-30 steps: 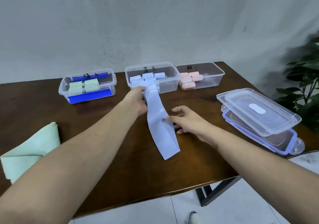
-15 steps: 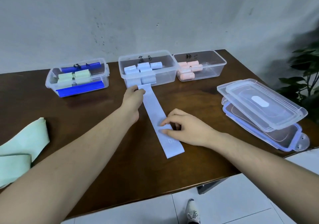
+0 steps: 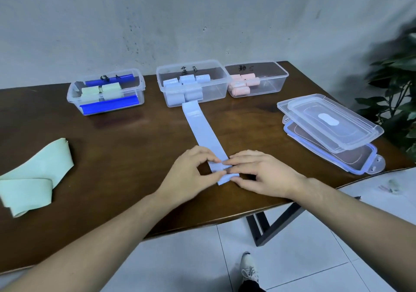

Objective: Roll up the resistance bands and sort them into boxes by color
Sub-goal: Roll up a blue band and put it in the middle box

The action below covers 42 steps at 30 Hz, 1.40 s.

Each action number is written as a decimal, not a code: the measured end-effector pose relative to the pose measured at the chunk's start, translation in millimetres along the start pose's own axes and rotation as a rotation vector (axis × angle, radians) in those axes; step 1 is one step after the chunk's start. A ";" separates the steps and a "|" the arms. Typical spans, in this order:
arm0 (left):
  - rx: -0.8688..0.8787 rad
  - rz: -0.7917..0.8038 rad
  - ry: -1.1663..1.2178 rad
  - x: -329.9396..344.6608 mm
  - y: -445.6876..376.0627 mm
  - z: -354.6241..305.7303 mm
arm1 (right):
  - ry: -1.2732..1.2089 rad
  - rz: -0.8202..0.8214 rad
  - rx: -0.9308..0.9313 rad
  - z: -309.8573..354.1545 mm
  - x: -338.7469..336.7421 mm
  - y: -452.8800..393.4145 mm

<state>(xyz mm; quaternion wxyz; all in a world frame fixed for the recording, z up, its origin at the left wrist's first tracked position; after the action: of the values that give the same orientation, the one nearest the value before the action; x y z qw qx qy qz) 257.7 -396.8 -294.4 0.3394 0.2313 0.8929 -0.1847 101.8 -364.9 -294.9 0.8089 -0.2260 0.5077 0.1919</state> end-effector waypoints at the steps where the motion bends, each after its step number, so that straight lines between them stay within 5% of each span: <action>1: 0.036 0.014 -0.072 4.2 6.0 -4.3 | 0.004 -0.020 -0.005 1.5 0.9 1.5; 9: 0.255 -0.090 -0.370 11.4 31.1 -33.5 | 0.014 -0.149 -0.058 18.4 2.3 10.7; 22: 0.106 -0.038 -0.242 7.3 35.0 -28.1 | -0.198 -0.106 0.088 17.8 0.7 12.9; 42: 0.151 0.002 -0.371 14.7 28.4 -19.6 | 0.050 -0.166 0.054 26.1 -0.9 6.4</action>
<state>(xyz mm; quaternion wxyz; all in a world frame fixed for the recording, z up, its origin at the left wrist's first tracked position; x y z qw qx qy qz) 253.0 -359.6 -295.7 0.4799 0.2192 0.7984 -0.2901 117.1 -345.2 -285.2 0.8149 -0.2500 0.5124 0.1046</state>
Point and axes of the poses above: each hand's wrist, its own y-axis away from the middle knuckle, its own x-axis out of the palm, z = x × y, the point moved 8 cm from there along -y, towards the middle knuckle, and after that the axes turned 4 degrees about z, right-handed, at the moved point
